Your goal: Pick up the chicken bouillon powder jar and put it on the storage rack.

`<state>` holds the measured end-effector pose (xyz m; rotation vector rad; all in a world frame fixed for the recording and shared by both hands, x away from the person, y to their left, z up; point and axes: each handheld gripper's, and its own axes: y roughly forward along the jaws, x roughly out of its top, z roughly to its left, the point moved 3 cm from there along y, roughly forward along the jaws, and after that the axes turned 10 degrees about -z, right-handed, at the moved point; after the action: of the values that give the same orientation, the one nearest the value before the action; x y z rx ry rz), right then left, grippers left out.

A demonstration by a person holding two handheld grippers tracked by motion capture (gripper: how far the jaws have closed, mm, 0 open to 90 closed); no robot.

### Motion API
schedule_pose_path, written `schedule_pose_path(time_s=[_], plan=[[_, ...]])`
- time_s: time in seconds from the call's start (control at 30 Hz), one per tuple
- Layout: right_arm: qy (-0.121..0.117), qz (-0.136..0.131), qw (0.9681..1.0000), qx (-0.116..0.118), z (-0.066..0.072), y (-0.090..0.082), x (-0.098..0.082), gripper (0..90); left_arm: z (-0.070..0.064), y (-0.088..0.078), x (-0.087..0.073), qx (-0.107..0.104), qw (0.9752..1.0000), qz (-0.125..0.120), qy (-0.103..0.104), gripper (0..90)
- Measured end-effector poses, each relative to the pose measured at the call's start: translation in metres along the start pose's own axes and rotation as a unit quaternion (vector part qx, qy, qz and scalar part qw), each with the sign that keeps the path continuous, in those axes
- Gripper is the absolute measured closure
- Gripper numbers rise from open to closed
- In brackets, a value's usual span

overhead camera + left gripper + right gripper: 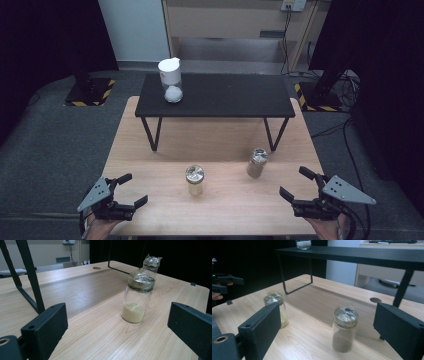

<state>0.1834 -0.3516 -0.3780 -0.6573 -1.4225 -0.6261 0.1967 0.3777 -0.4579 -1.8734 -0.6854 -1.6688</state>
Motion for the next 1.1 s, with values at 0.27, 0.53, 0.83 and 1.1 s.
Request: schedule_pose_path(time_s=[0.27, 0.53, 0.83, 1.1], plan=[[-0.011, 0.002, 0.9996, 0.026, 0.007, 0.01, 0.013, 7.9, -0.001, 0.0, 0.0, -0.001, 1.0, 0.003, 0.003, 2.1], [-0.011, 0.005, 0.9981, 0.06, 0.01, 0.029, 0.02, 7.9, -0.002, 0.0, 0.001, 0.0, 1.0, 0.001, 0.001, 2.1], [-0.01, 0.019, 0.9953, 0.095, 0.011, 0.06, 0.02, 7.8, -0.002, -0.001, 0.0, 0.002, 1.0, 0.001, 0.001, 2.1], [-0.009, 0.029, 0.9915, 0.126, 0.016, 0.088, 0.015, 8.0, -0.002, -0.001, 0.001, 0.002, 1.0, 0.003, 0.002, 2.1]])
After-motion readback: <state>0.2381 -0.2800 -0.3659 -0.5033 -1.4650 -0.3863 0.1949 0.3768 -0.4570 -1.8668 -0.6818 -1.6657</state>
